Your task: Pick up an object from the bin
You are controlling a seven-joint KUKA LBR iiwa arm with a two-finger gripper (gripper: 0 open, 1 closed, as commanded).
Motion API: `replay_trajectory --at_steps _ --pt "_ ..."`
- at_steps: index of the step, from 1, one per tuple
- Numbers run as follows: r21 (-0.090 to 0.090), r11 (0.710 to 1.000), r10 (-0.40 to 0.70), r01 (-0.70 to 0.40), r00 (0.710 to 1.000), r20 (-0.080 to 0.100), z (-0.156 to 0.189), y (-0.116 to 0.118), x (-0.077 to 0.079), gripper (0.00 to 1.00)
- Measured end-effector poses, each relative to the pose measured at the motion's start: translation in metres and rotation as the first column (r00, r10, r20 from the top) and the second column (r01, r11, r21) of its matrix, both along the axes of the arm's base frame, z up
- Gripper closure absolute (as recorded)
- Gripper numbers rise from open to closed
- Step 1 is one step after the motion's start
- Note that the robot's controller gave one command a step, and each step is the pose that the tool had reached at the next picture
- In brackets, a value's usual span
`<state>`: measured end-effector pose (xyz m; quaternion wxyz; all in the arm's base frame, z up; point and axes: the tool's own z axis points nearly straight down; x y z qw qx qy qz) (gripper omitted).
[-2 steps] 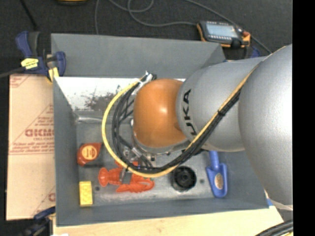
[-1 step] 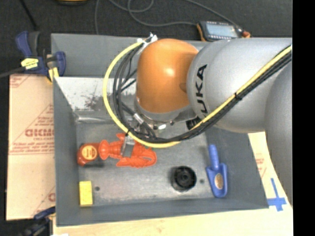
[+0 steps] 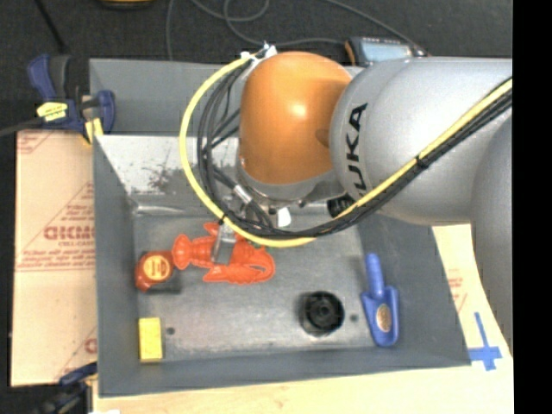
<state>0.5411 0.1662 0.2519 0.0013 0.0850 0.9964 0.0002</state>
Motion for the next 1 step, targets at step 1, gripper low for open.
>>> replay_trajectory --at_steps 1 --pt "0.0 0.984 0.177 -0.177 0.984 0.005 0.0315 0.0107 -0.0112 1.0"
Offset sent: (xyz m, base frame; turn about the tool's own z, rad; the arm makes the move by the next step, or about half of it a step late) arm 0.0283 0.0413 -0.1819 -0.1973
